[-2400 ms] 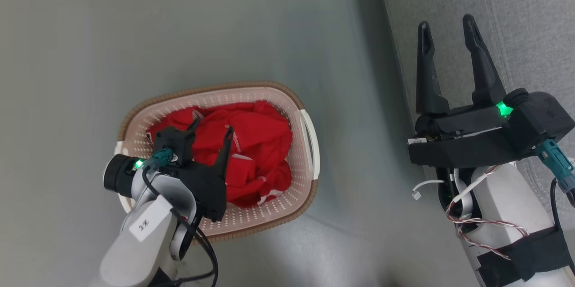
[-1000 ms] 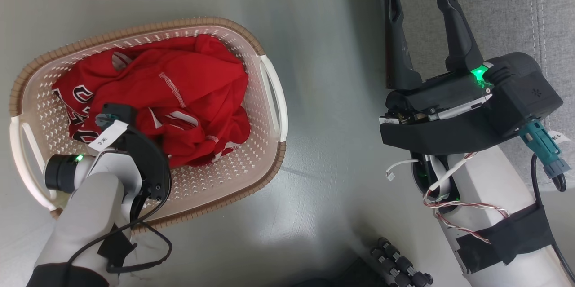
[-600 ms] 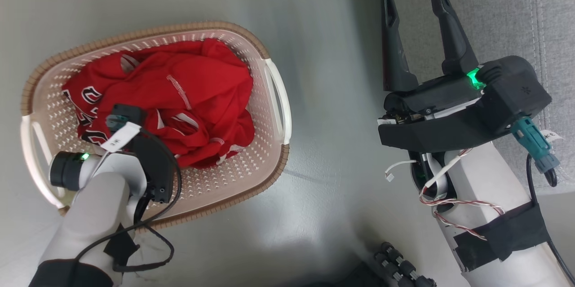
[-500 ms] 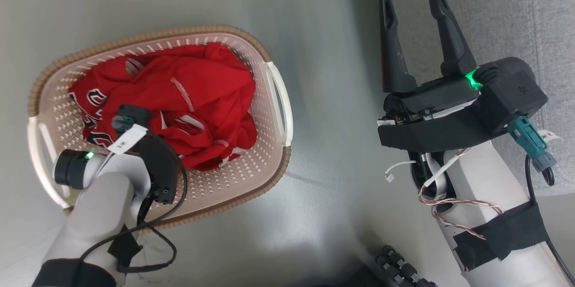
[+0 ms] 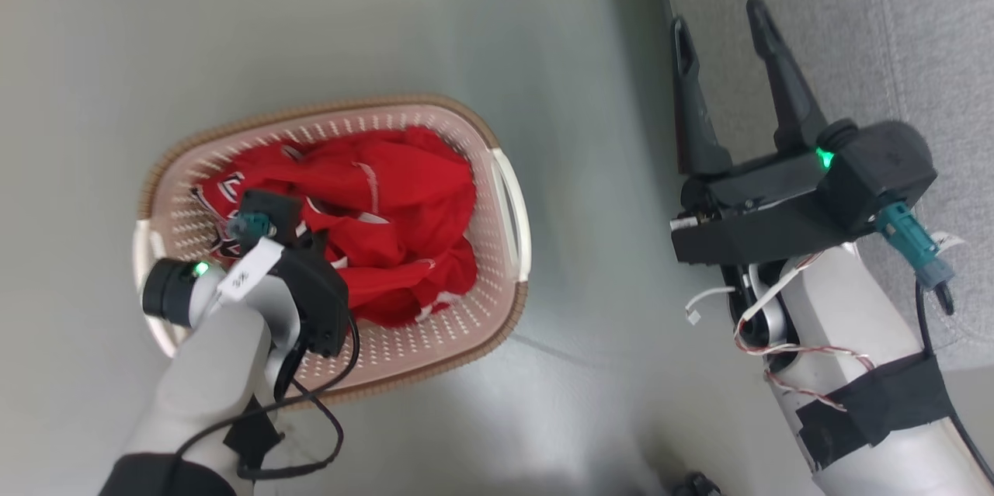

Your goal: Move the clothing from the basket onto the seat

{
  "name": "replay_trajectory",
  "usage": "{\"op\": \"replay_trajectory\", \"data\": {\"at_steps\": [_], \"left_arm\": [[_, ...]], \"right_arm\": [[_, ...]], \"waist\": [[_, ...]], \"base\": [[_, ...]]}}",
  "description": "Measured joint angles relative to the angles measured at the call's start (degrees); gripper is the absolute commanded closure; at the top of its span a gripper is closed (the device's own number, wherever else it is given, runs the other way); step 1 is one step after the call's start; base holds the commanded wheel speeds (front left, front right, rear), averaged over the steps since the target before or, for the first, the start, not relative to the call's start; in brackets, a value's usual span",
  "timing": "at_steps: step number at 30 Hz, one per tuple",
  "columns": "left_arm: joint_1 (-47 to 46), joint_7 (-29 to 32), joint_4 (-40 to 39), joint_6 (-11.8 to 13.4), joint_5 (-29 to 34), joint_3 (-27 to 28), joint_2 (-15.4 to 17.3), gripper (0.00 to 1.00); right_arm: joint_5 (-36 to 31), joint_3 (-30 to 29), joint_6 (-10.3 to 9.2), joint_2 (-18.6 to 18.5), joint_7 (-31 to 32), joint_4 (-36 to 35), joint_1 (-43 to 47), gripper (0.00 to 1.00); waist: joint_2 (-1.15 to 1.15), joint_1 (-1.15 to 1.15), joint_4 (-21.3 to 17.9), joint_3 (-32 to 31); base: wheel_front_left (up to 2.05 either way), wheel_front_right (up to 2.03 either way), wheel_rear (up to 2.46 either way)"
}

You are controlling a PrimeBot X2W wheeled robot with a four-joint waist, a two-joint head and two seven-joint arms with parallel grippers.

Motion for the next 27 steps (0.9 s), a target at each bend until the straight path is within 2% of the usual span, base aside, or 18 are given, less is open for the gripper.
{"op": "replay_trajectory", "data": {"at_steps": [18, 27], "left_arm": [[7.20, -11.58, -1.93, -0.97, -4.28, 2.61, -1.87, 1.00], [10.37, -13.54, -5.08, -1.00, -5.89, 3.68, -1.94, 1.00]], "right_arm": [[0.20, -1.78, 0.98, -1.38, 0.00, 5.44, 5.88, 0.00], [0.76, -2.04, 1.26, -1.57, 0.00, 6.84, 10.32, 0.00]], "waist": [[0.00, 0.00, 4.10, -13.35], [0.00, 0.00, 6.15, -20.52]], "base": [[0.00, 0.00, 0.00], [0.00, 0.00, 0.00]]}}
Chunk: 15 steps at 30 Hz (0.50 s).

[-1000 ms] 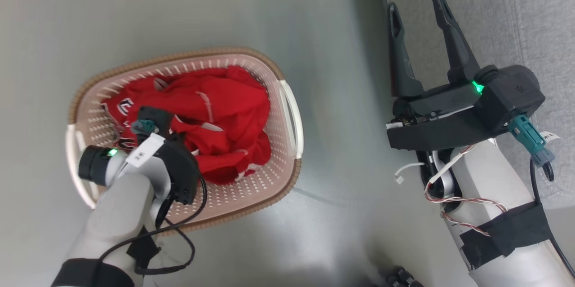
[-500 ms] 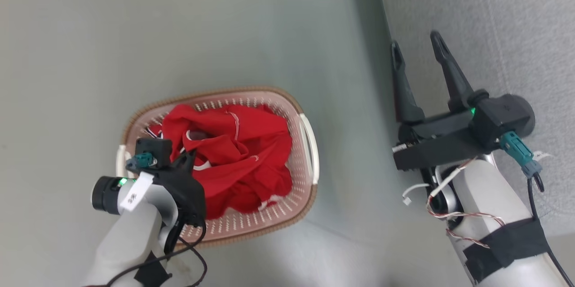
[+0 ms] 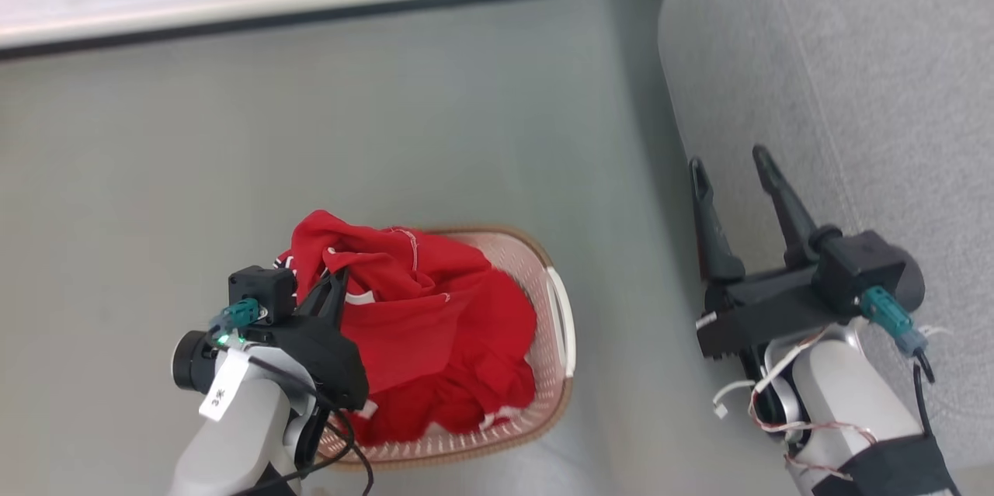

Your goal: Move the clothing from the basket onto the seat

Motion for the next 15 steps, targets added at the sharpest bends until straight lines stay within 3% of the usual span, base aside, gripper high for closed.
{"op": "replay_trajectory", "data": {"at_steps": [15], "left_arm": [[4.80, -0.99, -12.28, -0.03, -1.35, 2.26, -0.24, 1.00]], "right_arm": [[1.65, 0.20, 0.78, -0.70, 0.01, 1.36, 7.19, 0.00]], "waist": [[0.00, 0.00, 2.11, -10.16]], "base": [[0.00, 0.00, 0.00]]}}
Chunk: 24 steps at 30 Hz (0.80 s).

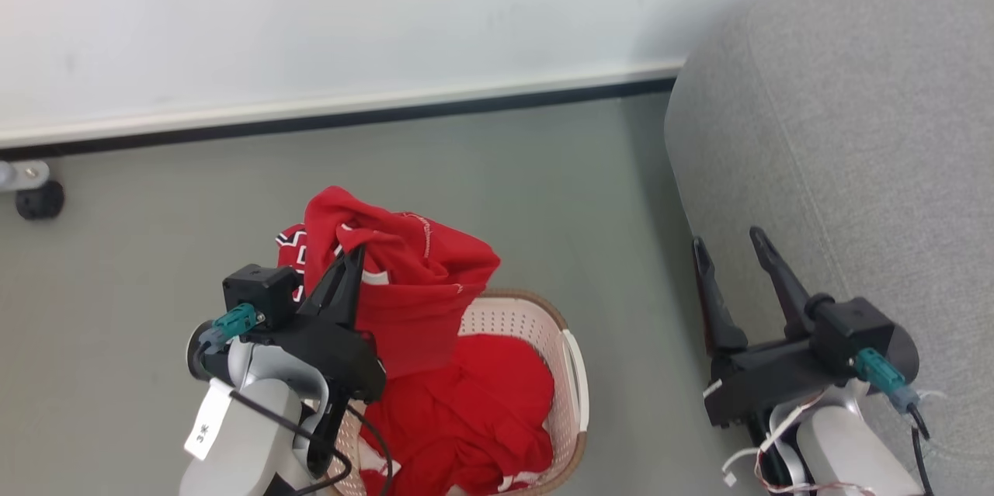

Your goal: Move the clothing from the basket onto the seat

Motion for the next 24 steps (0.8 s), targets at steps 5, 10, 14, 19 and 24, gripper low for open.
{"op": "replay_trajectory", "data": {"at_steps": [5, 10, 14, 19, 24], "left_arm": [[1.72, -0.01, -6.41, 0.00, 0.04, 0.70, 0.02, 1.00], [3.94, -0.01, -12.65, 0.04, 1.00, 0.59, 0.08, 1.00], [6.36, -0.02, -17.90, 0.18, 1.70, 0.23, 0.49, 1.00], [9.50, -0.02, -23.88, 0.74, 2.27, -0.15, 0.87, 1.00], [12.14, -0.02, -28.97, 1.66, 3.47, -0.71, 0.94, 1.00]], "right_arm": [[0.25, 0.36, 0.12, -0.10, 0.00, 0.15, 2.09, 0.00], [0.32, 0.82, 0.51, -0.09, 0.00, 0.23, 3.97, 0.00], [0.59, 1.49, 0.98, -0.02, 0.00, 0.19, 5.40, 0.00], [0.85, 1.71, 1.05, -0.01, 0.00, 0.14, 6.93, 0.00], [1.32, 1.65, 1.05, -0.08, 0.03, -0.54, 8.76, 0.00]], "waist": [[0.00, 0.00, 0.40, -2.73], [0.00, 0.00, 0.76, -5.18], [0.00, 0.00, 0.93, -6.93], [0.00, 0.00, 0.93, -8.74], [0.00, 0.00, 0.85, -9.87]], "base": [[0.00, 0.00, 0.00], [0.00, 0.00, 0.00], [0.00, 0.00, 0.00], [0.00, 0.00, 0.00], [0.00, 0.00, 0.00]]}}
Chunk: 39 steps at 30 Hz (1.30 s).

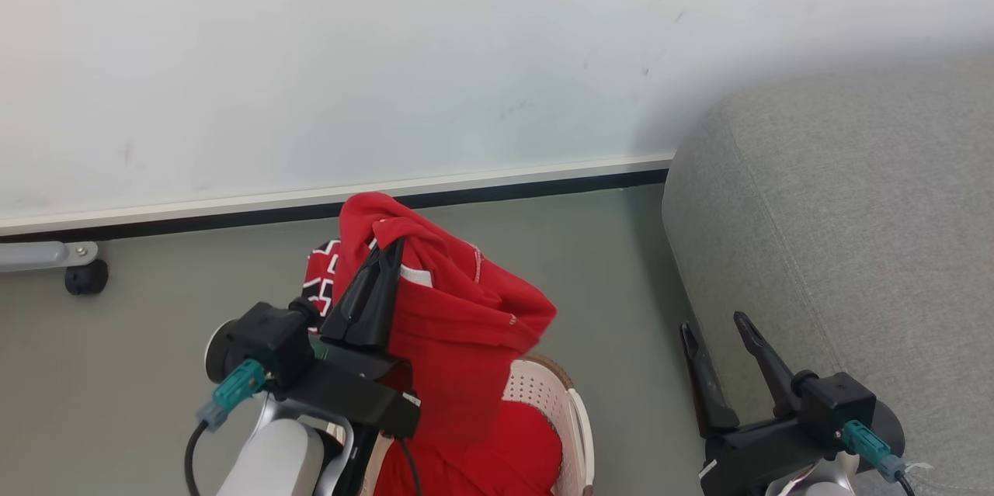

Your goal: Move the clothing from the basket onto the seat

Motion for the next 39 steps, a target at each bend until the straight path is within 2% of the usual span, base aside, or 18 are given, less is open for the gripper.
{"op": "replay_trajectory", "data": {"at_steps": [7, 20, 23, 28, 31, 39], "left_arm": [[2.34, 0.15, -5.04, 1.03, 0.13, -0.55, 0.45, 1.00], [3.50, 3.57, -9.68, 2.59, 0.55, -1.32, 0.57, 1.00], [3.60, 4.21, -10.23, 3.05, 0.59, -1.44, 0.63, 1.00], [3.66, 5.75, -11.85, 3.49, 0.58, -1.68, 0.82, 1.00], [3.66, 6.33, -12.39, 3.50, 0.58, -1.81, 0.85, 1.00], [3.65, 7.68, -13.27, 3.55, 0.58, -2.60, 0.80, 1.00]], "right_arm": [[0.18, -0.12, -0.01, -0.02, 0.32, -1.14, 0.31, 0.00], [0.45, 0.80, 0.49, 0.00, 0.98, -3.13, 0.25, 0.00], [0.45, 1.92, 1.27, 0.29, 1.04, -4.19, 0.06, 0.00], [0.45, 7.14, 4.32, 2.78, 2.53, -7.81, -1.85, 0.00], [0.45, 10.37, 5.48, 3.52, 3.49, -8.88, -2.76, 0.00], [0.53, 16.55, 6.98, 4.41, 5.61, -8.84, -6.11, 0.00]], "waist": [[0.01, 0.00, -0.18, -0.21], [0.00, 0.00, -0.35, -0.34], [0.01, 0.01, -0.25, -0.40], [0.00, 0.00, -0.02, -0.20], [0.01, 0.01, 0.08, -0.02], [0.01, 0.00, 0.50, 0.36]], "base": [[0.00, 0.00, 0.00], [0.00, 0.00, 0.00], [0.00, 0.00, 0.00], [0.00, 0.00, 0.00], [0.00, 0.00, 0.00], [0.00, 0.00, 0.00]]}}
